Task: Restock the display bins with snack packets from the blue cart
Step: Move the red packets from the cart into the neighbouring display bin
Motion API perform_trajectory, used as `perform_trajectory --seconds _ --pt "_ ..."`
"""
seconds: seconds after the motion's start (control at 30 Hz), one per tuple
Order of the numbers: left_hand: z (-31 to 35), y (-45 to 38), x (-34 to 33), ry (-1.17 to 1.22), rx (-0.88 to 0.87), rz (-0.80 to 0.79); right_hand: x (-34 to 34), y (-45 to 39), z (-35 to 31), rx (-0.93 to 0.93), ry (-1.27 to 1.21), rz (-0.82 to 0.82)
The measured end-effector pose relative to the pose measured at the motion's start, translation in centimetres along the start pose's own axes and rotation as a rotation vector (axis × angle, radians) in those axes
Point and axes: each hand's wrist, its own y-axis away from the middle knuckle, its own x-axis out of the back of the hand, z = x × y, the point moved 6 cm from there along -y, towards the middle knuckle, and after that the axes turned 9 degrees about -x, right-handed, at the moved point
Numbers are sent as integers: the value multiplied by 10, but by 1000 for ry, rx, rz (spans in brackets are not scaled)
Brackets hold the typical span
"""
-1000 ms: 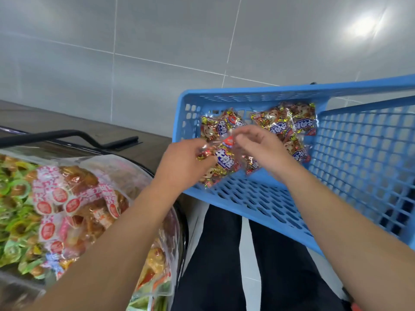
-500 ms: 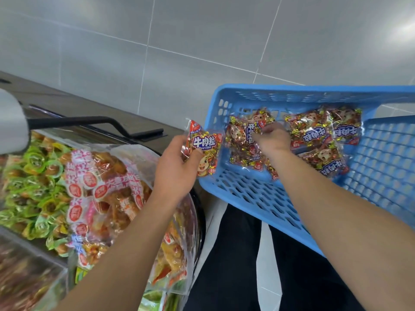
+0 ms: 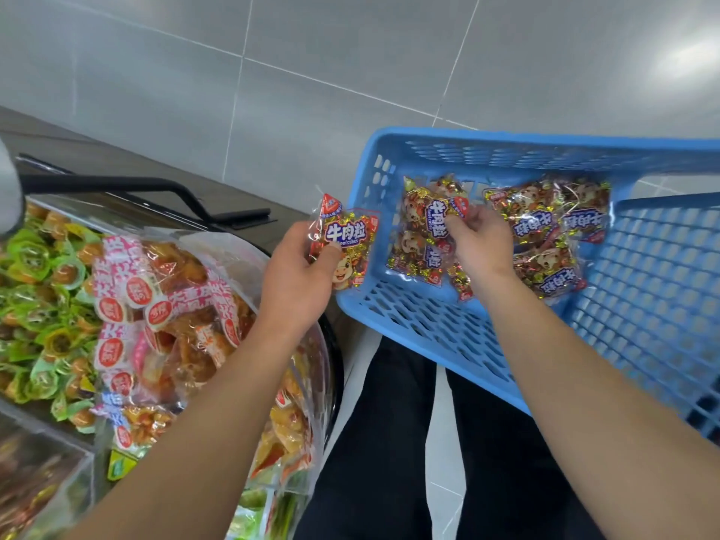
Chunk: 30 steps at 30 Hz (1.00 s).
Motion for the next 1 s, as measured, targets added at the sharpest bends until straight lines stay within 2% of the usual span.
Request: perform_trajectory --seconds 0.13,0.2,0.3,0.37,0.43,0.53,0.6,0.7,0.77,0.87,0.93,1.0 --pt "10 -1 3 -34 -62 -7 57 35 -14 136 -39 -19" --pt "21 -1 6 -52 -110 -25 71 51 -28 194 -6 -117" --pt "33 0 -4 53 -69 -191 55 70 -45 231 46 -265" --pt "39 2 -18 44 -62 -342 32 78 -55 266 66 -278" --pt "39 6 -29 13 -57 -427 11 82 -60 296 57 -268" --pt "23 7 -29 66 10 -372 -6 69 -50 247 -25 -276" --pt "12 8 -25 93 59 -290 1 42 -30 132 -43 -174" --pt "2 11 -22 152 121 -216 11 -9 -8 26 315 -8" --pt "-2 10 -23 152 119 -191 6 -37 1 -45 561 2" --pt "-6 9 -24 159 111 -169 -5 -56 7 -113 752 15" --pt "-8 9 -24 151 104 -163 -11 -58 8 -114 781 -11" --pt "-8 8 -24 131 84 -158 -9 -53 9 -92 615 -43"
